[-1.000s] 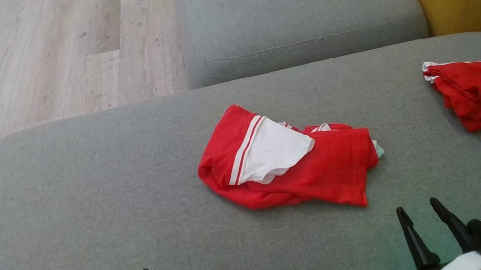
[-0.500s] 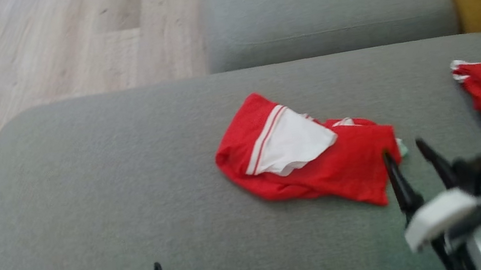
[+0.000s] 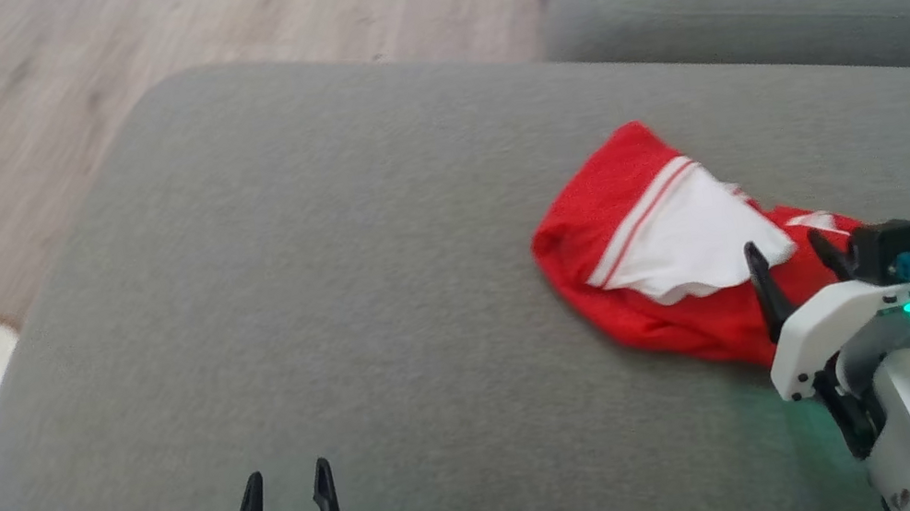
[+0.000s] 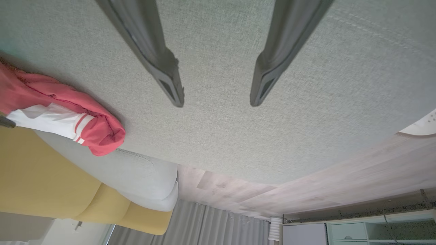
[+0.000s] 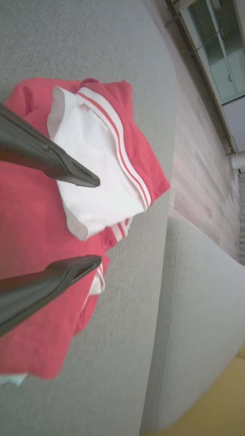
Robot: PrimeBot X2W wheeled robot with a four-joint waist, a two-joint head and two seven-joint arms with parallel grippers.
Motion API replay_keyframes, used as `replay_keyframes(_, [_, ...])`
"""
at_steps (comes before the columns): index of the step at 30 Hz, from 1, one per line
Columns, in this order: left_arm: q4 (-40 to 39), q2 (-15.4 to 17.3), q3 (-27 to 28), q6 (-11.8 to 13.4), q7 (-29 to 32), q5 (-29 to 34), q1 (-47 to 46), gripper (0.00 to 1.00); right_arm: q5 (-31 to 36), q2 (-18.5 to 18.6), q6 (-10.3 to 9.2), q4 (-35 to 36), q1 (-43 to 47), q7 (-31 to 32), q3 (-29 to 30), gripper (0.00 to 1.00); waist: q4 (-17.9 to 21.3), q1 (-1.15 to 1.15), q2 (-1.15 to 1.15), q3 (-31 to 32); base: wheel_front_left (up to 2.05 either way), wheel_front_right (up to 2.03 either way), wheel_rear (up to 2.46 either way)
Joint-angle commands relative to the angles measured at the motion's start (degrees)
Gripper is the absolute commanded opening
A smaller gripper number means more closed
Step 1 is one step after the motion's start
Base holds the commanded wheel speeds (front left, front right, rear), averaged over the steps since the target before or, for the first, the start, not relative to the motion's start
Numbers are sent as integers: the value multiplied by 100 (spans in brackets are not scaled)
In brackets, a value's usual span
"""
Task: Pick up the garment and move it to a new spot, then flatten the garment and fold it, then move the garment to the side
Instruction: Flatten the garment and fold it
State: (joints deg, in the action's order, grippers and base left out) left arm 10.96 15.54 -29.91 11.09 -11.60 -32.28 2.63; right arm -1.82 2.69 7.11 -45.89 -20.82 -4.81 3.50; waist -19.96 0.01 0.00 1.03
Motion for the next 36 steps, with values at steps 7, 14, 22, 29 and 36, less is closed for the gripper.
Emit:
replay_keyframes(7, [-172, 62, 153, 24, -19, 27, -286, 100, 266, 19, 37, -740, -652, -369, 242, 36, -403, -1, 0, -183, 0, 0, 0])
replay_keyframes(14, [-144, 87, 151, 52, -29, 7, -248, 100, -167, 19, 37, -1006, -1084, -859, -473, 0, -394, -1, 0, -82, 0, 0, 0])
replay_keyframes(22, [-171, 113, 155, 91, -29, -18, -231, 100, -1570, 19, 37, 15, -1110, -707, -3432, 0, -291, -1, 0, -21, 0, 0, 0])
replay_keyframes(29, [-167, 71, 136, 91, -56, -50, -244, 100, -2082, 19, 37, 513, -1042, -143, -5140, 0, -369, -1, 0, -89, 0, 0, 0])
replay_keyframes(36, [-124, 49, 203, 127, -124, -101, -210, 100, -2319, 19, 37, 620, -888, -241, -5709, 100, -314, -1, 0, -141, 0, 0, 0])
